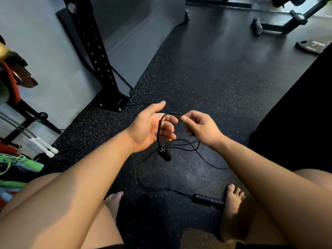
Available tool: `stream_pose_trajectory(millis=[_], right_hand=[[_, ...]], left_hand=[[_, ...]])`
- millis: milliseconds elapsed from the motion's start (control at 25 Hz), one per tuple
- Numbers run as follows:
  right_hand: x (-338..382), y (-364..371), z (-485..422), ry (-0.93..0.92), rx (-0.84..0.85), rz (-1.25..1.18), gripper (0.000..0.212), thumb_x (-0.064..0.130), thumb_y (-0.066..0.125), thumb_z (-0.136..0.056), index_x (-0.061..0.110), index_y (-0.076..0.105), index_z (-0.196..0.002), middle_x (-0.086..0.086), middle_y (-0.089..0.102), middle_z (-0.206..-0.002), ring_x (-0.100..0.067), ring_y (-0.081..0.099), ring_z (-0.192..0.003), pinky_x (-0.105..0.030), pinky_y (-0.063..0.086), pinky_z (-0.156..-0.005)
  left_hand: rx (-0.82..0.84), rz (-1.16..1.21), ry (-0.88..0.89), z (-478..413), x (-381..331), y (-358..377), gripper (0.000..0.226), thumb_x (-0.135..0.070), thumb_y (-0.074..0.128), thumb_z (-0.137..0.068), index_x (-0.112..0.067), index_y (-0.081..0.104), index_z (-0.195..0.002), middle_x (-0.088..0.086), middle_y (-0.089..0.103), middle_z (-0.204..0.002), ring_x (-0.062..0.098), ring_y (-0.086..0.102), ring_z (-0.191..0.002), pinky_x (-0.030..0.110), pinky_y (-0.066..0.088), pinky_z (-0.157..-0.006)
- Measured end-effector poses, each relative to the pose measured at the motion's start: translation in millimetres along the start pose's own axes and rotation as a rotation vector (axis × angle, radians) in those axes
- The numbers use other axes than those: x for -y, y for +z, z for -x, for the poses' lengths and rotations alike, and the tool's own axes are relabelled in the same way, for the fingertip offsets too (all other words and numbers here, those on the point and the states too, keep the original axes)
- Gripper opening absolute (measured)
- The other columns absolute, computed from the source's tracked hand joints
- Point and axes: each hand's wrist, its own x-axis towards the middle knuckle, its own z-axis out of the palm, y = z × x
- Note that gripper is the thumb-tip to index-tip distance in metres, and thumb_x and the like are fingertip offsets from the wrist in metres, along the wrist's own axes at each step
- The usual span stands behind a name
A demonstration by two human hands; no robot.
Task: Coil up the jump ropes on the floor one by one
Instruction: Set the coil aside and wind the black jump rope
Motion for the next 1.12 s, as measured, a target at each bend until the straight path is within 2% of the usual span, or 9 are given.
stream_pose_trajectory(millis=[160,280,440,680,800,880,960,1040,1120], right_hand=[[-2.4,9.0,9.1,0.036,0.177,0.151,0.029,0.036,0.048,-0.105,0.022,0.066,-0.087,-0.003,0.059,-0.063,-0.019,0.055,-0.058,-0.043,0.051,-0.061],[2.0,16.1,17.2,0.046,0.342,0.303,0.029,0.031,0.041,-0.107,0.014,0.065,-0.105,-0.004,0.064,-0.069,-0.015,0.059,-0.061,-0.034,0.051,-0.064],[17.0,23.6,26.3,-0.071,0.457,0.547,0.03,0.031,0.041,-0.107,0.007,0.057,-0.098,-0.004,0.064,-0.073,-0.013,0.056,-0.061,-0.034,0.048,-0.067],[46.3,34.7,29.3,-0.344,0.49,0.804,0.033,0.037,0.043,-0.105,0.019,0.044,-0.077,0.004,0.048,-0.064,-0.021,0.045,-0.059,-0.033,0.035,-0.06],[59.2,26.1,26.4,-0.464,0.361,0.815,0.027,0.042,0.047,-0.102,0.021,0.059,-0.09,0.001,0.065,-0.078,-0.024,0.058,-0.068,-0.033,0.042,-0.061],[62.9,15.0,20.0,-0.501,0.291,0.806,0.025,0.047,0.052,-0.099,0.027,0.067,-0.102,0.006,0.071,-0.087,-0.018,0.064,-0.075,-0.034,0.05,-0.064],[60.6,3.1,12.8,-0.465,0.256,0.714,0.026,0.052,0.061,-0.093,0.028,0.069,-0.093,0.008,0.07,-0.08,-0.012,0.062,-0.071,-0.034,0.051,-0.062],[52.7,-6.0,6.2,-0.414,0.231,0.587,0.028,0.055,0.068,-0.087,0.028,0.065,-0.082,0.009,0.067,-0.072,-0.007,0.06,-0.064,-0.034,0.05,-0.059],[43.4,-11.1,2.8,-0.349,0.229,0.446,0.029,0.048,0.071,-0.087,0.021,0.065,-0.079,0.006,0.062,-0.066,-0.005,0.052,-0.059,-0.03,0.044,-0.057]], left_hand=[[0.036,0.204,0.126,0.4,-2.0,-4.2,0.071,-0.062,0.041,-0.088,-0.001,0.061,-0.119,0.02,0.074,-0.114,0.035,0.069,-0.109,0.042,0.049,-0.1],[-0.005,0.302,0.195,-1.3,-2.2,-9.6,0.083,-0.066,0.034,-0.09,0.001,0.051,-0.136,0.023,0.063,-0.138,0.035,0.058,-0.133,0.046,0.037,-0.118],[-0.085,0.321,0.253,-4.6,-3.1,-14.7,0.095,-0.07,0.031,-0.089,0.002,0.038,-0.149,0.018,0.062,-0.142,0.03,0.055,-0.136,0.046,0.028,-0.123],[-0.206,0.21,0.238,-12.0,1.5,-15.2,0.105,-0.073,0.033,-0.082,0.002,0.028,-0.156,0.016,0.06,-0.144,0.025,0.053,-0.138,0.043,0.028,-0.123],[-0.137,-0.095,0.093,-13.0,10.1,-11.0,0.111,-0.082,0.02,-0.077,0.002,0.041,-0.147,0.013,0.07,-0.127,0.017,0.063,-0.123,0.036,0.037,-0.115],[0.021,-0.292,-0.016,-9.8,15.5,-7.7,0.121,-0.095,0.016,-0.071,0.006,0.058,-0.12,0.01,0.07,-0.089,0.012,0.067,-0.091,0.031,0.044,-0.094],[0.144,-0.402,-0.077,-6.6,18.5,-5.8,0.124,-0.104,0.017,-0.062,0.007,0.061,-0.098,0.013,0.071,-0.085,0.02,0.069,-0.089,0.03,0.046,-0.087],[0.198,-0.434,-0.086,-3.7,18.5,-4.8,0.134,-0.103,0.017,-0.061,0.012,0.063,-0.113,0.02,0.076,-0.093,0.027,0.073,-0.094,0.026,0.053,-0.086],[0.186,-0.399,-0.066,-1.0,16.0,-2.7,0.13,-0.102,0.017,-0.063,0.009,0.063,-0.109,0.019,0.075,-0.082,0.03,0.074,-0.086,0.029,0.056,-0.084]])
